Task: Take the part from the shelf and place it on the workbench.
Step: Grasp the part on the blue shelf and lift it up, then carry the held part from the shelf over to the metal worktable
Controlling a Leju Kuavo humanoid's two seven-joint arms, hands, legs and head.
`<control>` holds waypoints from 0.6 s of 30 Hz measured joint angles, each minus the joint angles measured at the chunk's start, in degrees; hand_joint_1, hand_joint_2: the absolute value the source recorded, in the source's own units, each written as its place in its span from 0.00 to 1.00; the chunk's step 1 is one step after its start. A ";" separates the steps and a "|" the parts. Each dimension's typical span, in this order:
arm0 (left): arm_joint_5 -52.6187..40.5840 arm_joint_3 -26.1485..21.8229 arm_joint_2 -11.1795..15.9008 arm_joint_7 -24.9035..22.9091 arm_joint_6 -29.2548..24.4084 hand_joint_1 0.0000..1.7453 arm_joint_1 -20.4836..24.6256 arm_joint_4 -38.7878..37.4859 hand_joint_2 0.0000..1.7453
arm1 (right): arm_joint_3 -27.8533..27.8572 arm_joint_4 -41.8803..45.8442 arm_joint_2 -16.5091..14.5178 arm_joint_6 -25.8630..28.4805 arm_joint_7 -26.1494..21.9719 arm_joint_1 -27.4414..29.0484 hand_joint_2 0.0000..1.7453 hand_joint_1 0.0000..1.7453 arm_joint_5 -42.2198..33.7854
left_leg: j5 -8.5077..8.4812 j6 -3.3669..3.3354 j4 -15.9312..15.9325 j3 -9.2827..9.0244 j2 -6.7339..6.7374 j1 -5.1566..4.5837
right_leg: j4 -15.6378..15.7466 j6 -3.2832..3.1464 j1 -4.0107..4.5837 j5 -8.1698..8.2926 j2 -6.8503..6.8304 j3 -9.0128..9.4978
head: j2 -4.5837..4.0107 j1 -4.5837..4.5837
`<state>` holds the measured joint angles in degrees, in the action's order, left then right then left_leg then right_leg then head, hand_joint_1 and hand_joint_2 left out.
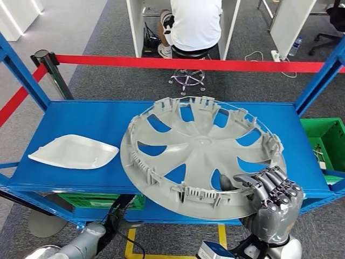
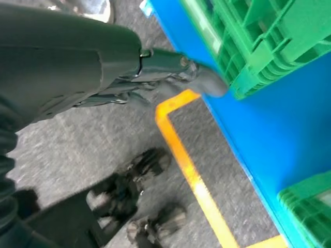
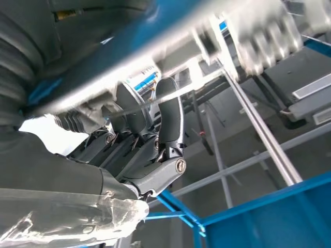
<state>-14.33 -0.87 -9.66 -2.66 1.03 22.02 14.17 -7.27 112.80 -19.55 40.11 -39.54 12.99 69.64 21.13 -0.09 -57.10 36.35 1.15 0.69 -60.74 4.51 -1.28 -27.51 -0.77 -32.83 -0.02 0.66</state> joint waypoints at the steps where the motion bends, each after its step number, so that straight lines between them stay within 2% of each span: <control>1: 0.01 0.03 0.27 0.11 0.22 0.00 0.19 0.16 1.00 | -0.27 -0.23 0.02 0.01 0.00 -0.01 1.00 1.00 -0.25 | -0.16 0.41 -0.26 0.31 0.32 -0.10 | 1.16 -0.23 -0.02 0.61 -0.09 0.34 | 0.00 -0.09; 4: 0.43 0.02 1.06 -0.15 0.48 0.00 0.89 0.28 1.00 | -1.19 -0.87 0.21 0.02 0.00 -0.07 1.00 1.00 -1.27 | -0.74 1.41 -0.66 1.52 0.67 0.05 | 0.51 -1.82 0.17 1.37 0.58 -1.33 | 0.00 -0.35; 5: 0.59 0.02 1.28 -0.33 0.50 0.00 1.15 0.28 1.00 | -1.51 -1.09 0.31 0.02 0.00 -0.12 1.00 1.00 -1.54 | 0.01 1.69 -1.34 2.12 0.54 0.18 | 0.37 -2.40 0.23 1.72 0.76 -1.90 | 0.00 -0.37; 6: 0.66 0.02 1.51 -0.48 0.50 0.00 1.39 0.28 1.00 | -1.80 -1.29 0.38 0.02 0.00 -0.22 1.00 1.00 -1.66 | 1.63 1.89 -3.03 3.01 0.28 0.26 | 0.35 -3.04 0.24 2.14 0.94 -2.48 | 0.00 -0.40; 7: 0.72 0.02 1.73 -0.60 0.51 0.00 1.63 0.28 1.00 | -2.05 -1.45 0.44 0.02 0.00 -0.33 1.00 1.00 -1.75 | 3.93 2.01 -5.87 4.16 -0.10 0.28 | 0.36 -3.53 0.25 2.59 1.14 -3.05 | 0.00 -0.44; 9: 0.96 0.01 2.18 -0.91 0.68 0.00 2.10 0.27 1.00 | -2.52 -1.75 0.52 0.02 0.00 -0.55 1.00 1.00 -2.00 | 8.54 2.02 -13.51 6.64 -0.66 0.24 | 0.35 -3.97 0.36 3.43 1.57 -4.22 | 0.00 -0.50; 10: 1.19 -0.02 2.52 -1.19 0.92 0.00 2.43 0.27 1.00 | -2.74 -1.94 0.62 0.02 0.00 -0.64 1.00 1.00 -2.29 | 9.73 1.98 -16.24 7.25 -0.76 0.24 | 0.34 -3.97 0.39 3.83 1.81 -4.75 | 0.00 -0.50; 11: 1.48 -0.06 2.96 -1.63 1.25 0.00 2.85 0.26 1.00 | -3.04 -2.14 0.82 0.01 0.00 -0.75 1.00 1.00 -2.77 | 9.95 1.93 -17.18 7.05 -0.81 0.26 | 0.33 -3.93 0.40 4.26 2.10 -5.27 | 0.00 -0.50; 12: 1.86 -0.15 3.55 -2.22 1.69 0.00 3.37 0.25 1.00 | -3.47 -2.36 1.17 0.01 0.00 -0.88 1.00 1.00 -3.46 | 9.16 1.88 -15.72 5.72 -0.87 0.31 | 0.32 -3.84 0.35 4.71 2.43 -5.79 | 0.00 -0.49; 13: 2.20 -0.26 4.26 -2.93 2.23 0.00 3.99 0.24 1.00 | -4.02 -2.56 1.64 0.00 0.00 -1.04 1.00 1.00 -4.25 | 7.83 1.88 -12.53 3.52 -1.07 0.42 | 0.30 -3.67 0.27 5.18 2.85 -6.32 | 0.00 -0.49; 15: 2.78 -0.51 6.11 -4.37 3.57 0.00 5.28 0.17 1.00 | -5.32 -2.86 2.77 0.01 0.00 -1.44 1.00 1.00 -5.62 | 6.11 2.01 -5.33 -0.74 -2.28 0.76 | 0.20 -3.09 0.29 6.25 3.89 -7.56 | 0.00 -0.48; 16: 3.04 -0.71 7.11 -4.89 4.20 0.00 5.78 0.11 1.00 | -5.95 -2.98 3.31 0.01 0.00 -1.60 1.00 1.00 -6.02 | 5.83 1.99 -3.28 -1.71 -2.72 0.85 | 0.24 -2.73 0.34 6.82 4.44 -8.10 | 0.00 -0.51; 18: 3.42 -1.13 8.86 -5.36 5.31 0.00 6.27 -0.06 1.00 | -6.78 -3.20 4.26 0.02 0.00 -1.59 1.00 1.00 -6.41 | 5.50 1.46 -2.46 -1.48 -2.68 0.76 | 0.85 -1.92 0.34 8.08 5.30 -8.80 | 0.00 -0.54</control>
<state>-10.91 -2.00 -0.80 -8.02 6.33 28.28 14.11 -14.05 109.60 -15.29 40.12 -39.54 11.40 63.23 26.62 1.37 -59.56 34.86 -1.53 1.44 -59.89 2.59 -0.94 -19.43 4.54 -41.63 -0.02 0.12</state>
